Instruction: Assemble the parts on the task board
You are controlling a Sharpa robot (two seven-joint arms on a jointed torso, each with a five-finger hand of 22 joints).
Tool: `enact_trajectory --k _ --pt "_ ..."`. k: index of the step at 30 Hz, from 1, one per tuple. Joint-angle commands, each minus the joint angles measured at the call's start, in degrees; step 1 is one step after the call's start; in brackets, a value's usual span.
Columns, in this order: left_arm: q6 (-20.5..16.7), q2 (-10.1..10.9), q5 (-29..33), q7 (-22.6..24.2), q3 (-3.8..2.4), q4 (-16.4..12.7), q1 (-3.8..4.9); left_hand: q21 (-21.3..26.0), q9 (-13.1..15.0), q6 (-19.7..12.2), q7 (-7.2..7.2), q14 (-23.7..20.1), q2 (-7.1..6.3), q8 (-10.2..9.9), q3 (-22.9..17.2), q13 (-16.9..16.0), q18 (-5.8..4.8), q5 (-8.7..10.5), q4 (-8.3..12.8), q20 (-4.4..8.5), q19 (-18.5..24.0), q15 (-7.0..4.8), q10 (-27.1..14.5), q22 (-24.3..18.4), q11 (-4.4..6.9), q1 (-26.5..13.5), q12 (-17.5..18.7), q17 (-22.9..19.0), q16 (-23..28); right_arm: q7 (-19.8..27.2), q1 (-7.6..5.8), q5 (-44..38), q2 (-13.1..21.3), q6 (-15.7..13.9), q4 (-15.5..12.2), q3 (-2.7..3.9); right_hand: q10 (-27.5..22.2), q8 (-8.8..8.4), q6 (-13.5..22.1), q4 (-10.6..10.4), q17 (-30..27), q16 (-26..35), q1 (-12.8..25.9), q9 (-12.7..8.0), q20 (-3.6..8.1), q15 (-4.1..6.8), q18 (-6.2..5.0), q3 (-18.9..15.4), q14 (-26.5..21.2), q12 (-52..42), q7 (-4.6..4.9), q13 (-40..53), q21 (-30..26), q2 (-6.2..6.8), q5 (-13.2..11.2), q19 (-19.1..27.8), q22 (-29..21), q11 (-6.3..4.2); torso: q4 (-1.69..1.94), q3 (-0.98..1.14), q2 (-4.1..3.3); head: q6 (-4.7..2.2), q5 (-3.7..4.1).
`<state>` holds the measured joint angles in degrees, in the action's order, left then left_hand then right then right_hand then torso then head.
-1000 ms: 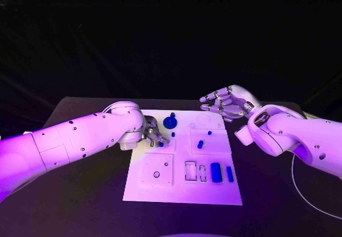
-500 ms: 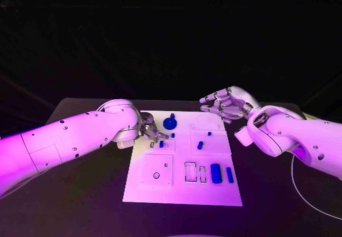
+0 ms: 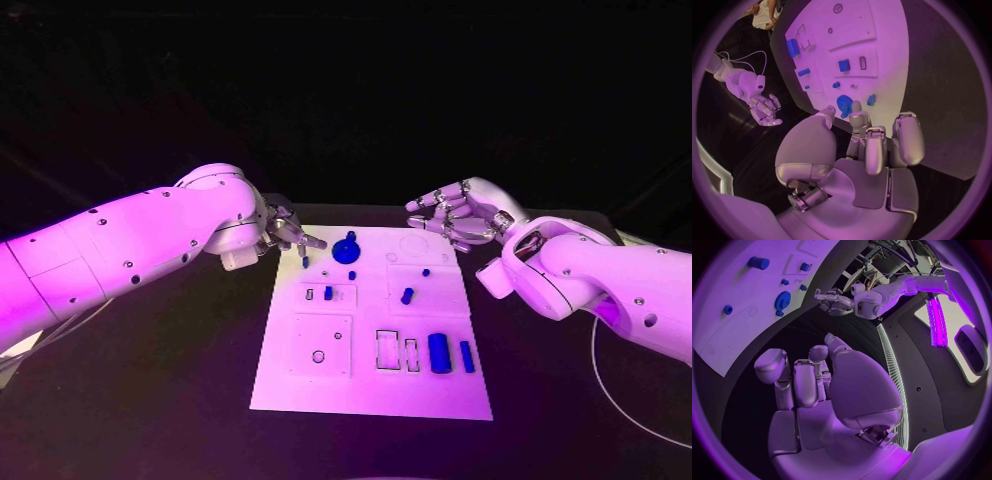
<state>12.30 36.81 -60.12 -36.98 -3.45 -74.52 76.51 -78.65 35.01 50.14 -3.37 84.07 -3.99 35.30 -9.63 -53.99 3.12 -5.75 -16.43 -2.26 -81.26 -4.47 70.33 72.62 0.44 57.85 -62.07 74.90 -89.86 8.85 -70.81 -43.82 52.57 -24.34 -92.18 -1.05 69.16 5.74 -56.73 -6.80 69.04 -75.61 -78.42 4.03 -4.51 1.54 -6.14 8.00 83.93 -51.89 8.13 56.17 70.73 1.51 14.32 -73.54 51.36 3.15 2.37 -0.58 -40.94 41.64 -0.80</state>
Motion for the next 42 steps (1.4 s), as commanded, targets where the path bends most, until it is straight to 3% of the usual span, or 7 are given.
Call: enact_trajectory --k 1,6,13,21,30,42 --pt "2.54 -1.69 -2.54 0.96 0.04 3.22 0.36 0.5 -0.75 0.17 -0.28 5.93 -0.01 -0.49 0.43 0.44 0.99 -0.39 0.11 -0.13 0.43 0.55 -0.41 -0.28 -0.04 2.3 0.29 15.1 -0.14 0.03 0.05 -0.68 -0.18 0.66 0.07 -0.01 -0.43 0.18 0.35 -0.33 -0.1 0.11 0.51 -0.08 0.0 -0.09 -1.1 0.14 1.64 0.28 0.16 -0.11 -0.38 0.2 0.14 0.54 -0.11 -0.12 -0.05 -0.09 -0.09 -0.07 -0.07" --pt "3.13 -4.19 -6.15 1.48 0.33 8.11 0.57 0.44 -1.35 0.64 -0.28 5.93 -0.02 -0.68 0.66 0.22 0.96 -0.48 0.11 -0.2 0.27 0.58 -0.17 -0.04 -0.03 4.16 -0.07 15.1 -0.14 0.06 0.05 -0.8 -0.35 0.72 0.17 -0.02 -0.43 0.18 0.35 -0.33 -0.1 0.11 0.51 -0.08 0.0 -0.09 -1.1 0.14 1.64 0.28 0.16 -0.11 -0.38 0.2 0.14 0.54 -0.11 -0.12 -0.16 -0.1 -0.15 -0.16 -0.29" --pt "4.62 -6.5 -8.63 1.76 1.05 12.26 0.63 0.23 -1.59 1.65 -0.04 5.93 -0.32 -0.22 2.26 -0.28 0.87 -0.25 -0.3 -0.12 -0.02 0.45 0.31 0.4 0.15 3.71 -0.71 15.1 -0.14 0.04 0.05 -1.02 -0.46 0.78 0.22 -0.03 -0.43 0.17 0.39 -0.34 -0.08 0.12 0.52 -0.08 0.0 -0.09 -1.09 0.17 1.65 0.3 0.17 -0.14 -0.38 0.18 0.16 0.51 -0.07 -0.12 -0.01 -0.15 -0.12 -0.11 -0.25" --pt "6.01 -8.65 -9.09 2.8 2.0 16.17 0.58 0.15 -1.53 2.07 0.14 5.93 0.03 0.16 3.26 -0.51 0.84 -0.16 -0.32 -0.03 -0.15 0.33 0.54 0.6 0.29 3.12 -1.02 15.1 -0.14 0.06 0.06 -1.36 -0.59 0.82 0.45 -0.03 -0.48 0.2 0.48 -0.3 -0.17 0.29 0.46 -0.08 0.0 -0.09 -1.1 0.4 1.66 0.5 0.18 -0.38 -0.59 0.08 0.84 0.54 -0.23 -0.12 -0.2 -0.11 -0.11 0.1 -0.53" --pt "6.93 -9.95 -7.24 5.26 2.44 17.61 0.28 -0.51 -1.39 2.55 0.42 5.93 0.84 0.65 4.25 -1.83 0.61 -0.15 -0.32 0.13 -0.72 0.15 1.5 1.63 0.53 2.58 -2.24 15.1 -0.14 0.12 0.06 -1.42 -0.83 0.92 0.55 -0.03 -0.48 0.2 0.48 -0.3 -0.17 0.29 0.46 -0.08 0.0 -0.09 -1.1 0.4 1.66 0.5 0.18 -0.38 -0.59 0.08 0.84 0.54 -0.23 -0.12 -0.09 -0.09 -0.08 0.33 -0.43" --pt "7.82 -10.22 -6.62 6.27 2.51 17.38 0.17 -0.75 -1.26 2.79 0.62 5.93 1.51 0.99 4.71 -2.38 0.53 -0.22 -0.13 0.28 -0.94 -0.01 1.95 2.02 0.71 3.02 -2.8 15.1 -0.14 0.06 0.07 -1.43 -0.91 1.03 0.64 -0.03 -0.48 0.2 0.48 -0.3 -0.17 0.29 0.46 -0.08 0.0 -0.09 -1.1 0.4 1.66 0.5 0.18 -0.38 -0.59 0.08 0.84 0.54 -0.23 -0.12 -0.08 -0.04 -0.01 0.62 -0.4"
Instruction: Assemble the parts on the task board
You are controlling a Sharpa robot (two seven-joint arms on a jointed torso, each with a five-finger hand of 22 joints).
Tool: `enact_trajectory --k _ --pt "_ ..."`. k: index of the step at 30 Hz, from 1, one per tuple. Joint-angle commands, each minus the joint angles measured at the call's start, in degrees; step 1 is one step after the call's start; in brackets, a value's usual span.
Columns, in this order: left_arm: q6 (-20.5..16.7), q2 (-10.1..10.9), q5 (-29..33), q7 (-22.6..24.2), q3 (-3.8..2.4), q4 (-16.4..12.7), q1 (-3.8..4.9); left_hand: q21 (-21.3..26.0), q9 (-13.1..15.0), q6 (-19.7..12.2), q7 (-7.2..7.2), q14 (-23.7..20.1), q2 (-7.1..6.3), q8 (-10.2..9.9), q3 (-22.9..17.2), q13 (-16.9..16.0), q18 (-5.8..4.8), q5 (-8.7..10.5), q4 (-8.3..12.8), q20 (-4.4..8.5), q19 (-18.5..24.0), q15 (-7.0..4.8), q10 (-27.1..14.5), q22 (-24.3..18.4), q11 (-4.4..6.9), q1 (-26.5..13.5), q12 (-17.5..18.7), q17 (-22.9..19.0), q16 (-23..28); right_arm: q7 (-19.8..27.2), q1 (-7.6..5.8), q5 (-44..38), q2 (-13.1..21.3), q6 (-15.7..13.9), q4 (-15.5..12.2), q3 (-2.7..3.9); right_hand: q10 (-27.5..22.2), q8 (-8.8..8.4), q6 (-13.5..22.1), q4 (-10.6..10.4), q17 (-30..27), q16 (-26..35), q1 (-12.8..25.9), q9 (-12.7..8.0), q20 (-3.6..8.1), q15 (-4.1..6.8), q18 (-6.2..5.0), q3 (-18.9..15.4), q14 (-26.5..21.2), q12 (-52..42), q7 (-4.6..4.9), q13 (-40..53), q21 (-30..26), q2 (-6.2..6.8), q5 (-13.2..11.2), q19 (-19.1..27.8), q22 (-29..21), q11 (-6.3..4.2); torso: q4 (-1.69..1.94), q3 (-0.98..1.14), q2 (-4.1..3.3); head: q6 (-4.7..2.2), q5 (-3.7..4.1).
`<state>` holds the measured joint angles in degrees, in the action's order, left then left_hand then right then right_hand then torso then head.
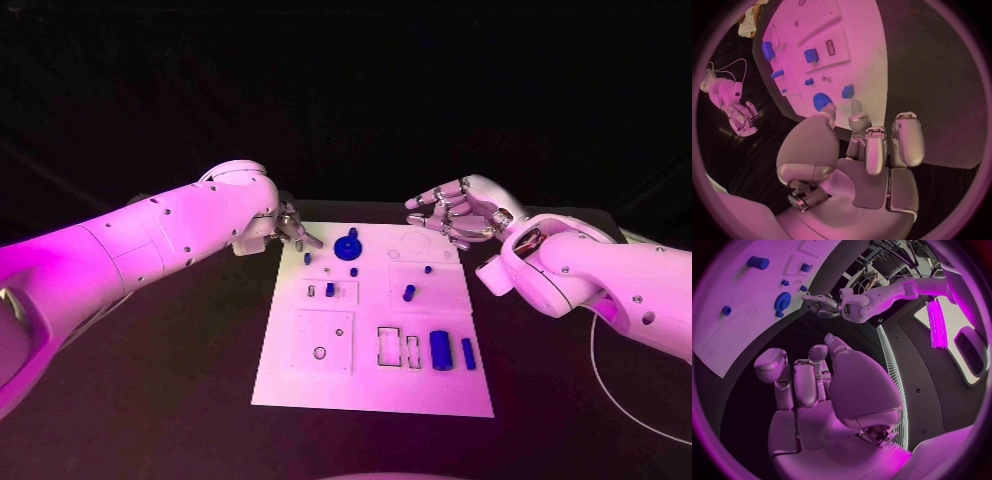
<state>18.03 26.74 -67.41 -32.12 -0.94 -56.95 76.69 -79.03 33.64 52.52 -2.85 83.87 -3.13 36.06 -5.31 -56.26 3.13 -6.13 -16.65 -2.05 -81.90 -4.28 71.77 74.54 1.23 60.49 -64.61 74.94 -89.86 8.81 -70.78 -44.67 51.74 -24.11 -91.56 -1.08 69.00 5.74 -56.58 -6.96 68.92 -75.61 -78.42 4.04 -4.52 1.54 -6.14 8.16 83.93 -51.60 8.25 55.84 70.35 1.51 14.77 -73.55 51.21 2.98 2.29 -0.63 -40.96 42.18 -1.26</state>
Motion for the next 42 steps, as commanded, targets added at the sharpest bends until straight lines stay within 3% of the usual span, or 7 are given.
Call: enact_trajectory --k 1,9,25,42 --pt "2.54 -0.15 0.68 1.39 0.0 -0.23 -0.01 -0.36 0.13 0.41 0.14 6.13 0.73 0.29 0.47 -0.12 0.53 0.16 0.17 0.1 -0.31 -0.23 0.54 0.09 -0.05 0.71 -0.29 15.06 -0.14 0.1 0.04 -0.59 -0.08 0.81 0.03 0.0 -0.31 0.2 0.34 -0.13 -0.05 0.29 0.46 -0.09 0.01 -0.09 -1.1 0.24 1.66 0.2 0.06 -0.05 -0.2 0.08 0.38 0.55 -0.08 0.05 0.01 0.02 0.03 0.09 0.06" --pt "4.93 -0.21 0.73 0.98 0.01 -0.25 -0.02 -0.38 0.21 0.37 0.23 6.13 1.08 0.47 0.76 -0.18 0.51 0.12 0.35 0.21 -0.36 -0.33 0.6 0.21 0.04 2.13 -0.4 15.06 -0.14 0.11 0.04 -0.59 -0.1 0.83 0.01 0.0 -0.27 0.22 0.35 -0.12 -0.05 0.32 0.46 -0.08 0.01 -0.08 -1.1 0.29 1.67 0.17 0.06 -0.05 -0.24 0.08 0.59 0.53 -0.1 0.05 0.05 0.0 0.01 0.12 0.05" --pt "5.05 -0.55 0.8 0.71 0.06 0.33 -0.14 -0.33 0.28 0.3 0.26 6.13 1.7 0.64 0.93 -0.11 0.51 0.05 0.53 0.27 -0.34 -0.37 0.55 0.25 0.08 3.71 -0.39 15.06 -0.14 0.11 0.04 -0.59 -0.07 0.85 -0.05 0.0 -0.25 0.23 0.35 -0.11 -0.08 0.35 0.46 -0.08 0.01 -0.08 -1.1 0.32 1.68 0.17 0.06 -0.06 -0.26 0.08 0.68 0.53 -0.11 0.04 0.01 -0.01 -0.01 0.27 0.06" --pt "4.81 -0.98 2.9 -0.18 0.11 1.46 -0.27 -0.22 0.44 0.14 0.35 6.13 4.15 1.03 0.29 -0.07 0.52 -0.09 0.76 0.34 -0.32 -0.43 0.52 0.32 0.16 6.47 -0.46 15.06 -0.14 -0.07 0.04 -0.59 0.03 0.95 -0.13 0.0 -0.24 0.27 0.37 -0.29 -0.14 0.46 0.68 -0.07 0.01 -0.09 -1.1 0.43 1.7 0.27 0.09 -0.21 -0.37 -0.06 1.01 0.5 -0.21 0.07 0.01 0.0 -0.01 0.56 0.15"
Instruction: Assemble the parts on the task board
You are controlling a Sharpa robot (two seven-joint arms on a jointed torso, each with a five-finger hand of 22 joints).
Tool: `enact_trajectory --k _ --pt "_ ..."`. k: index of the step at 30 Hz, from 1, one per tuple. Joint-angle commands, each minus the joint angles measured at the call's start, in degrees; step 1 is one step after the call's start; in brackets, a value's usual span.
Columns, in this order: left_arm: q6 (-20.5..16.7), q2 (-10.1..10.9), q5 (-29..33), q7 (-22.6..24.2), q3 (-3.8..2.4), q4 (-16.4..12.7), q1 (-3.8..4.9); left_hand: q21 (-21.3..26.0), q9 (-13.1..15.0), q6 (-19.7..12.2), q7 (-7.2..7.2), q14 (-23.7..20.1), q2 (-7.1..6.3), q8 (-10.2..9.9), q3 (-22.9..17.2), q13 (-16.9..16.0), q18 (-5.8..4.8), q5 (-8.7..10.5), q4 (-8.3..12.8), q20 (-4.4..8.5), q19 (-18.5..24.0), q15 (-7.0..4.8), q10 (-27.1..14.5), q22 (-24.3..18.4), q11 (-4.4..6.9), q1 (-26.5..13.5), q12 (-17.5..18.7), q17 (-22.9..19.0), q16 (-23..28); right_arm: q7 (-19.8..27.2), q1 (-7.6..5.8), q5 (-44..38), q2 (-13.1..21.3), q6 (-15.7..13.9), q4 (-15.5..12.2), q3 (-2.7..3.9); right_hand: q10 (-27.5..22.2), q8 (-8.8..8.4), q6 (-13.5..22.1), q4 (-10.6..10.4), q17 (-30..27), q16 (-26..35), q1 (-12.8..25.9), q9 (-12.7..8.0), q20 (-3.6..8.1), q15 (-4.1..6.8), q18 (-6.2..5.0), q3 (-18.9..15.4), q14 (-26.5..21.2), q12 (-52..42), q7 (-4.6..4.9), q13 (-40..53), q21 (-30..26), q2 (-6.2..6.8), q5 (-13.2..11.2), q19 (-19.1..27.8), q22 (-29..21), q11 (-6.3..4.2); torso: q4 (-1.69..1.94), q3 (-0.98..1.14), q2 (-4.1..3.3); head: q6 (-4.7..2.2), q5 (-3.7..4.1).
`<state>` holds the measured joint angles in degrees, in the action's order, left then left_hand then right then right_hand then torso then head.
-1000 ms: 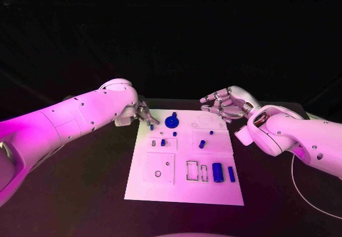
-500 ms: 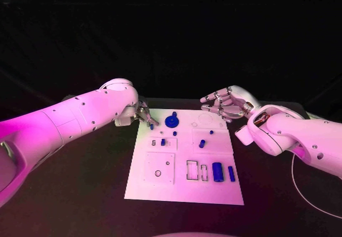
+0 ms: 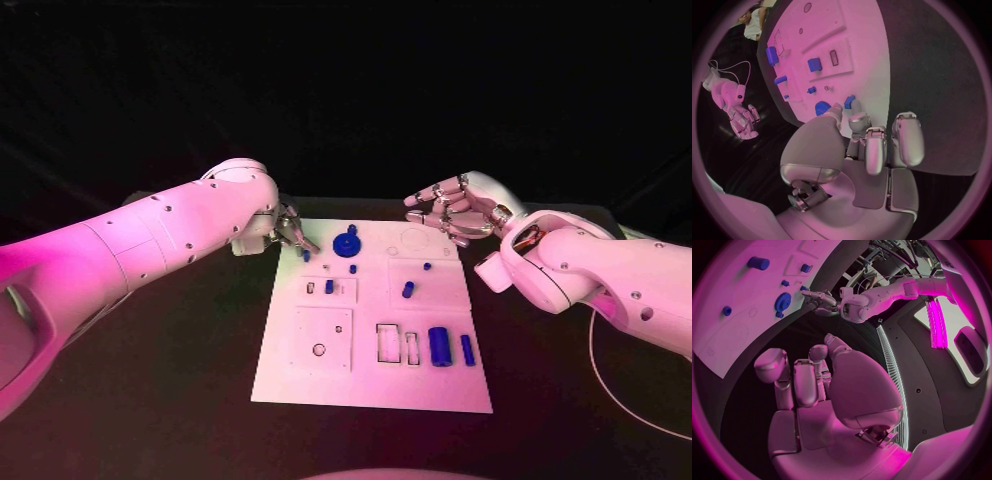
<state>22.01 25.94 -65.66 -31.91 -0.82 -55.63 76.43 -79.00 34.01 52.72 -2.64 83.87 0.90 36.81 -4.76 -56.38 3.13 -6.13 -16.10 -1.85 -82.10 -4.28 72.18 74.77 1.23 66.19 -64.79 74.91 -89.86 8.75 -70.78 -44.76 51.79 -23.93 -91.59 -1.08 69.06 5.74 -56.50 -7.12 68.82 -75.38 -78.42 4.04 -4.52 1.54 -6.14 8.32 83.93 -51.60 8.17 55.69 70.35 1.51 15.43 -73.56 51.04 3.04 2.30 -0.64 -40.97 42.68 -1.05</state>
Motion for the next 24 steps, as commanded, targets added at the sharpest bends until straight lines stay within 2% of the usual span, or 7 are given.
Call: enact_trajectory --k 1,6,10,15,21,24 --pt "0.85 -0.19 1.19 -0.46 0.0 0.19 -0.01 -0.26 0.08 -0.07 0.15 6.13 0.19 0.29 -0.3 0.04 0.52 -0.09 0.23 0.13 -0.12 -0.43 0.12 0.1 0.17 0.89 -0.28 15.09 -0.14 -0.01 0.04 -0.5 -0.01 0.77 -0.11 0.0 -0.3 0.27 0.29 -0.13 -0.05 0.23 0.69 -0.08 0.01 -0.09 -1.1 0.27 1.7 0.27 0.18 -0.06 -0.37 -0.06 0.35 0.5 -0.04 0.02 -0.01 0.01 0.01 0.06 -0.04" --pt "0.87 -0.23 1.3 -0.64 0.01 0.35 -0.01 -0.25 0.14 -0.17 0.22 6.13 0.57 0.4 -0.67 0.07 0.51 -0.1 0.59 0.16 -0.14 -0.47 0.09 0.17 0.22 1.93 -0.28 15.09 -0.14 -0.01 0.04 -0.5 -0.01 0.78 -0.1 0.0 -0.3 0.27 0.29 -0.13 -0.05 0.23 0.69 -0.08 0.01 -0.09 -1.1 0.27 1.7 0.27 0.18 -0.06 -0.37 -0.06 0.35 0.5 -0.04 0.02 -0.02 -0.01 0.04 0.08 -0.03" --pt "0.95 -0.31 1.8 -0.68 0.01 0.53 -0.01 -0.18 0.17 -0.46 0.34 6.13 1.36 0.44 -1.8 0.16 0.53 -0.15 1.37 0.24 -0.11 -0.57 0.0 0.16 0.34 3.79 -0.21 15.09 -0.14 -0.01 0.04 -0.5 -0.01 0.79 -0.1 0.0 -0.3 0.27 0.29 -0.13 -0.05 0.23 0.69 -0.08 0.01 -0.09 -1.1 0.27 1.7 0.27 0.18 -0.06 -0.37 -0.06 0.35 0.5 -0.04 0.02 -0.03 0.0 0.04 0.13 0.0" --pt "1.15 -0.56 2.35 -0.66 0.08 0.9 -0.01 -0.05 0.14 -1.25 0.57 6.13 2.02 0.33 -5.26 0.46 0.56 -0.19 4.0 0.45 -0.06 -0.8 -0.37 0.14 0.59 8.02 0.14 15.09 -0.14 -0.02 0.04 -0.5 -0.01 0.81 -0.12 0.0 -0.3 0.27 0.29 -0.13 -0.05 0.23 0.69 -0.08 0.01 -0.09 -1.1 0.27 1.7 0.27 0.18 -0.06 -0.37 -0.06 0.35 0.5 -0.04 0.02 0.0 0.01 0.0 0.19 0.09" --pt "1.98 -0.75 2.53 -0.23 0.38 1.04 -0.02 0.05 -0.03 -2.07 0.5 6.13 0.82 0.08 -11.22 0.95 0.56 -0.27 7.64 0.6 -0.03 -0.88 -0.76 0.24 0.6 12.1 0.8 15.09 -0.14 -0.06 0.04 -0.5 -0.02 0.95 -0.13 0.0 -0.3 0.27 0.29 -0.13 -0.05 0.23 0.69 -0.08 0.01 -0.09 -1.1 0.27 1.7 0.27 0.18 -0.06 -0.37 -0.06 0.35 0.5 -0.04 0.02 0.03 -0.01 0.04 0.36 0.05" --pt "2.03 -0.68 2.55 -0.09 0.44 0.93 -0.03 0.05 -0.05 -2.27 0.19 6.13 -0.23 0.09 -14.73 1.3 0.52 -0.2 8.7 0.48 -0.06 -0.69 -0.76 0.37 0.37 12.4 1.16 15.09 -0.14 -0.06 0.04 -0.5 -0.02 1.01 -0.13 0.0 -0.21 0.28 0.31 -0.23 0.0 0.22 0.81 -0.08 0.01 -0.1 -1.11 0.29 1.73 0.17 0.18 0.0 -0.43 -0.11 0.46 0.49 -0.09 0.02 0.03 0.01 0.06 0.38 0.06"
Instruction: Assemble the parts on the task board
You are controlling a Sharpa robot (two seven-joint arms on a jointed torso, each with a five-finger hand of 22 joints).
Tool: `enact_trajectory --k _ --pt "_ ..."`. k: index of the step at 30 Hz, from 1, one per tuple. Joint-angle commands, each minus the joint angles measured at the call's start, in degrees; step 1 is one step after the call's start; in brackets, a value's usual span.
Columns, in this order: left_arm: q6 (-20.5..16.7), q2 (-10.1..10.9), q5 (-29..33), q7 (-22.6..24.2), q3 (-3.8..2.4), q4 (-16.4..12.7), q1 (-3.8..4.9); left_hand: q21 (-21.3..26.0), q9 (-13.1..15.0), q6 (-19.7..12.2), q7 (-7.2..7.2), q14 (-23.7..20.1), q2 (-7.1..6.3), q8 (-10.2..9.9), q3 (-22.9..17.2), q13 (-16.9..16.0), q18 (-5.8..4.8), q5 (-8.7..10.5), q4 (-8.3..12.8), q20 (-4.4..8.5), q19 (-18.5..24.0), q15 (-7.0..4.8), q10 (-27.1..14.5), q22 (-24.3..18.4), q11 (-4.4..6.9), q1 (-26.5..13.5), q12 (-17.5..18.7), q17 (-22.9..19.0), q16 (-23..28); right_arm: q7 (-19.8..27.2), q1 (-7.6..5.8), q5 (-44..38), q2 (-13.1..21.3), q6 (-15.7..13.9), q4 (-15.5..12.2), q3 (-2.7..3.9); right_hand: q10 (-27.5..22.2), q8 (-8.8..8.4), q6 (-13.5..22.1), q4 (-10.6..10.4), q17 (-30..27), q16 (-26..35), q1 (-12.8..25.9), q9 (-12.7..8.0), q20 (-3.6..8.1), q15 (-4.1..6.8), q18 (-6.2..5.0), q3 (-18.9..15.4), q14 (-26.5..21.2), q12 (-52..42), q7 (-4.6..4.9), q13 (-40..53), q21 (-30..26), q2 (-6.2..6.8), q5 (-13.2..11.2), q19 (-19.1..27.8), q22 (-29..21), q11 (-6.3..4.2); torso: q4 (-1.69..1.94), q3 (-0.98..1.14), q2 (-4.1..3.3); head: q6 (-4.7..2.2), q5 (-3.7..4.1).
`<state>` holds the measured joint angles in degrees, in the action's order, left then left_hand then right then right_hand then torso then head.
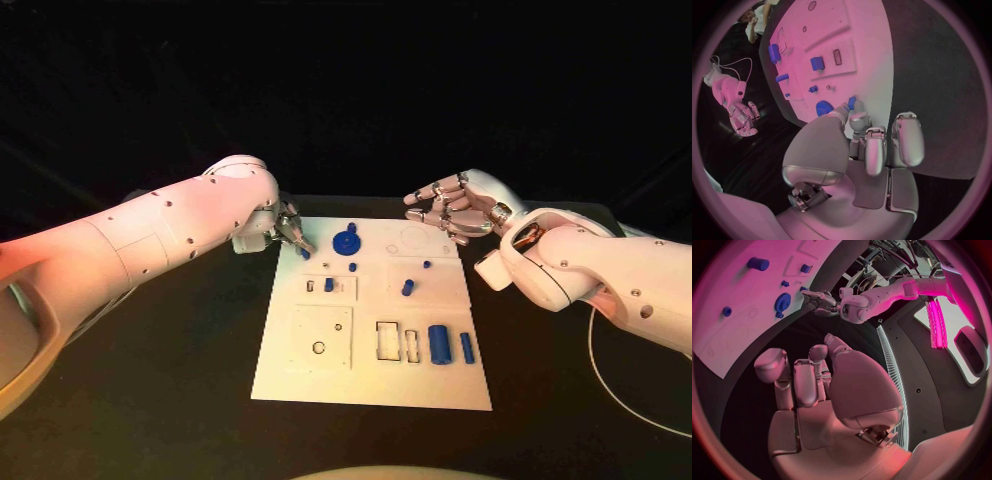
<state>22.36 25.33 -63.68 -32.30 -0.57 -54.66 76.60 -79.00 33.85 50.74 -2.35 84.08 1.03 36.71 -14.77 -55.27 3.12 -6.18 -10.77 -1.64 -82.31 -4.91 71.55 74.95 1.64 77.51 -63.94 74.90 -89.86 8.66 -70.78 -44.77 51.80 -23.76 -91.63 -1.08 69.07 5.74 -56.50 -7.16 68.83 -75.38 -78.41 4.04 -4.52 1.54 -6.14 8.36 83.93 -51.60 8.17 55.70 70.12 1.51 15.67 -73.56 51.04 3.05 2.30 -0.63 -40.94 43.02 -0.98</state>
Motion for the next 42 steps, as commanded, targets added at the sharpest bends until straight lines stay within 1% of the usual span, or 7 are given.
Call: enact_trajectory --k 1,8,13,16,20,30,42 --pt "1.66 -0.01 0.57 0.34 0.2 -0.13 -0.2 0.05 0.14 -0.29 -0.25 5.92 -1.0 0.3 -6.49 0.34 0.51 -0.1 3.61 0.17 0.14 0.09 -0.06 0.25 -0.08 0.6 0.43 15.1 -0.14 0.02 0.04 -0.49 -0.04 0.86 -0.09 0.0 -0.22 0.28 0.31 -0.19 -0.01 0.22 0.8 -0.08 0.01 -0.1 -1.11 0.26 1.73 0.17 0.18 -0.01 -0.2 -0.1 0.22 0.49 -0.09 0.01 0.04 0.01 0.04 0.05 0.01" --pt "-0.52 1.36 0.37 1.64 0.22 -2.26 -0.22 0.09 0.37 -0.34 -0.36 5.92 -3.81 0.78 -13.06 0.51 0.51 -0.11 5.33 -0.01 0.08 0.17 0.4 0.48 -0.21 -0.91 0.49 15.1 -0.14 0.05 0.04 -0.49 -0.08 0.95 0.01 0.0 -0.18 0.29 0.31 -0.23 -0.01 0.23 0.86 -0.08 0.01 -0.1 -1.1 0.26 1.74 0.11 0.19 0.02 -0.19 -0.12 0.26 0.47 -0.07 0.01 0.06 0.01 0.06 -0.03 -0.33" --pt "-3.85 3.58 -0.92 3.27 0.22 -6.51 -0.21 -0.05 0.55 -0.02 -0.43 5.92 -5.89 1.24 -17.87 0.23 0.47 -0.25 6.52 0.0 -0.1 0.25 1.12 0.86 -0.19 -2.53 0.19 15.1 -0.14 -0.01 0.04 -0.49 0.01 0.96 0.08 0.0 -0.18 0.29 0.31 -0.23 -0.01 0.23 0.86 -0.08 0.01 -0.1 -1.1 0.26 1.74 0.11 0.19 0.02 -0.19 -0.12 0.26 0.47 -0.07 0.01 0.35 -0.06 0.13 0.04 -0.32" --pt "-6.3 5.19 -1.43 4.39 0.24 -9.36 -0.21 -0.09 0.63 0.25 -0.28 5.92 -7.06 1.46 -20.04 -0.07 0.44 -0.67 7.17 0.01 -0.17 0.2 1.67 1.02 -0.19 -3.43 -0.11 15.1 -0.14 -0.05 0.04 -0.49 0.09 0.97 0.02 0.0 -0.18 0.29 0.31 -0.23 -0.01 0.23 0.86 -0.08 0.01 -0.1 -1.1 0.26 1.74 0.11 0.19 0.02 -0.19 -0.12 0.26 0.47 -0.07 0.01 0.55 0.0 0.25 0.05 -0.26" --pt "-9.49 7.6 -1.89 5.89 0.3 -13.32 -0.33 -0.37 0.68 0.7 -0.22 5.92 -7.91 1.69 -21.64 -0.52 0.34 -1.22 7.76 0.04 -0.42 0.07 2.31 1.46 -0.05 -4.12 -0.51 15.1 -0.14 -0.07 0.04 -0.49 0.21 0.97 -0.03 0.0 -0.18 0.29 0.31 -0.23 -0.01 0.23 0.86 -0.08 0.01 -0.1 -1.1 0.26 1.74 0.11 0.19 0.02 -0.19 -0.12 0.26 0.47 -0.07 0.01 0.63 0.0 0.33 0.23 -0.13" --pt "-13.23 12.67 -4.21 8.66 0.35 -21.46 -2.26 -1.09 0.58 1.28 -0.07 5.92 -8.98 1.73 -22.94 -1.25 0.12 -1.62 8.44 0.16 -0.98 -0.06 3.18 2.44 0.12 -4.7 -1.13 15.1 -0.14 -0.04 0.05 -0.44 0.51 1.04 -0.06 -0.06 -0.18 0.29 0.31 -0.23 -0.01 0.23 0.86 -0.08 0.01 -0.1 -1.1 0.26 1.74 0.11 0.19 0.02 -0.19 -0.12 0.26 0.47 -0.07 0.01 0.62 -0.08 0.35 0.56 -0.34" --pt "-12.39 14.45 -5.52 8.73 0.38 -24.31 -4.39 -1.17 0.53 1.43 -0.04 5.92 -9.23 1.69 -23.19 -1.38 0.09 -1.63 8.6 0.19 -1.05 -0.09 3.36 2.56 0.16 -4.8 -1.23 15.1 -0.14 -0.01 0.09 -0.39 0.66 1.15 -0.04 -0.15 -0.18 0.29 0.31 -0.23 -0.01 0.23 0.86 -0.08 0.01 -0.1 -1.1 0.26 1.74 0.11 0.19 0.02 -0.19 -0.12 0.26 0.47 -0.07 0.01 0.64 -0.11 0.29 0.91 -0.77"
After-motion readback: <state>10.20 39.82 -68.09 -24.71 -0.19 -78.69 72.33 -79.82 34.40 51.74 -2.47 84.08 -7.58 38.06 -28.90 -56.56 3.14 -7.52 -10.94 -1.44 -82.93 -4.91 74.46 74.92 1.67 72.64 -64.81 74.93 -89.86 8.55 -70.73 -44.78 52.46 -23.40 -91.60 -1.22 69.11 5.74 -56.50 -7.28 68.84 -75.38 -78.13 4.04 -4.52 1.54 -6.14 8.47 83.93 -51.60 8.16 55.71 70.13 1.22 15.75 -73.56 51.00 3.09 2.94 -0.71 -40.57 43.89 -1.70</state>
